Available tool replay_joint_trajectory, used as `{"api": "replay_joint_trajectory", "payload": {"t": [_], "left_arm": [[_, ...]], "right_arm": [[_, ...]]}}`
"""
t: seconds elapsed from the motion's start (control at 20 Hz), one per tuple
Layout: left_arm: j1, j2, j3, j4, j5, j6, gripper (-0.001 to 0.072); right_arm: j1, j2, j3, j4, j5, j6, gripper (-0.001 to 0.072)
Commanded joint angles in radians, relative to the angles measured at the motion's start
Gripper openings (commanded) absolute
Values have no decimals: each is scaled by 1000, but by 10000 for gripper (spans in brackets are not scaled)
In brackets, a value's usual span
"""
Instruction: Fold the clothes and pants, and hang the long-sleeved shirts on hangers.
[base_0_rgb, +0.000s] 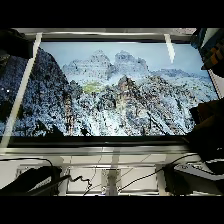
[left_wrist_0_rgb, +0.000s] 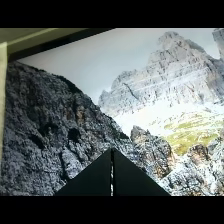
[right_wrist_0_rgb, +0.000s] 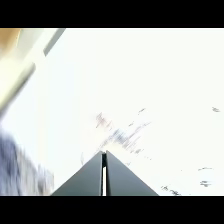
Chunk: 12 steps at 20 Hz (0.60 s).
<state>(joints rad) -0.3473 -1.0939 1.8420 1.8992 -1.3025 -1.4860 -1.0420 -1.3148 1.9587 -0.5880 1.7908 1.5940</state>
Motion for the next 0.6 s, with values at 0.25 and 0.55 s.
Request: {"api": "replay_joint_trajectory", "payload": {"t": [0.25, 0.55], "left_arm": [[1, 0, 0, 0, 0, 0, 10], [1, 0, 0, 0, 0, 0, 10]], "right_arm": [[911, 37, 0, -315, 16, -69, 22], [1306, 11, 0, -727, -73, -58, 22]]}}
